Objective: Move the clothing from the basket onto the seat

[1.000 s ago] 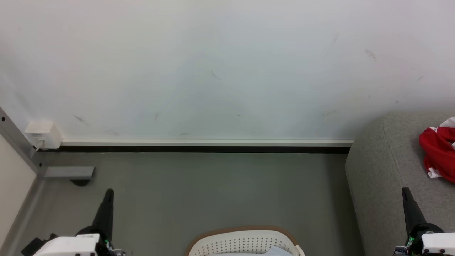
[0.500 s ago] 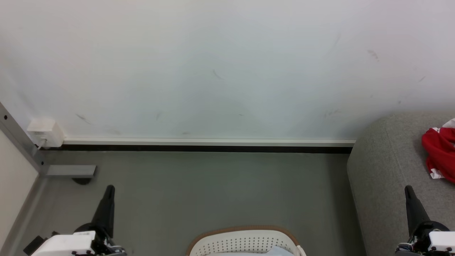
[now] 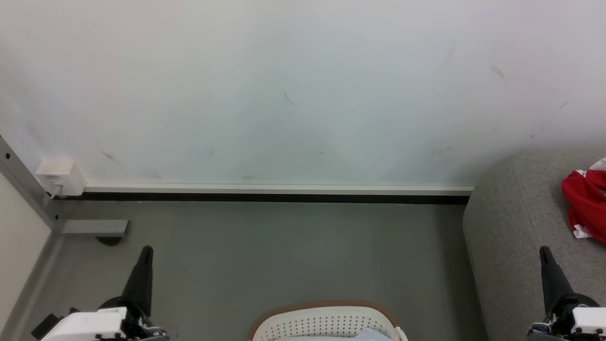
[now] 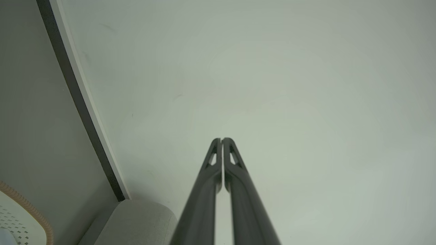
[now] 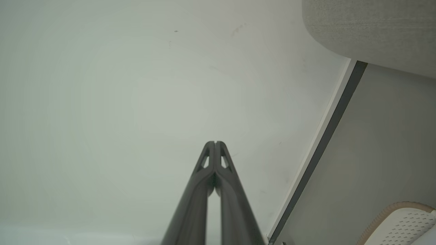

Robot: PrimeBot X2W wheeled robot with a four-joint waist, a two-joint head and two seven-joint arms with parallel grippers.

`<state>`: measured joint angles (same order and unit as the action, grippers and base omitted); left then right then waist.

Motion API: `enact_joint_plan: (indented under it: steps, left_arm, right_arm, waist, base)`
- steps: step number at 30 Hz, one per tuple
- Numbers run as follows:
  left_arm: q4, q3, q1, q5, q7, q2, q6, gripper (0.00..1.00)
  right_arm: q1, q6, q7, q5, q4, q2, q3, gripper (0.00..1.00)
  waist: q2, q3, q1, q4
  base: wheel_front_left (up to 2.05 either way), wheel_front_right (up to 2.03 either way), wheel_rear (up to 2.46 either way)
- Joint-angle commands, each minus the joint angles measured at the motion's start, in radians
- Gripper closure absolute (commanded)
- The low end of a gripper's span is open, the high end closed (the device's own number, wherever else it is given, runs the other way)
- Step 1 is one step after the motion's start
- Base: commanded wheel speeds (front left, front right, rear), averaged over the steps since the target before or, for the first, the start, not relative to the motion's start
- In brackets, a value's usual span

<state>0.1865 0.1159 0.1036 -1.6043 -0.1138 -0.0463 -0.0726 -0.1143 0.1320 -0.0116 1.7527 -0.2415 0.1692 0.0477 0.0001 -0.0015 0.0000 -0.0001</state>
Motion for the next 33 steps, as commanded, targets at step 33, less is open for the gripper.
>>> enact_joint_plan:
  steps: [33]
  left_arm:
    - [-0.003, 0.0, 0.006, -0.014, -0.004, -0.007, -0.001, 1.0]
  right_arm:
    - [-0.005, -0.002, -0.028, 0.033, 0.01, 0.031, 0.029, 1.0]
  waist:
    - [-0.0001, 0.0, 0.0, 0.0]
  base:
    - [0.0, 0.0, 0.0]
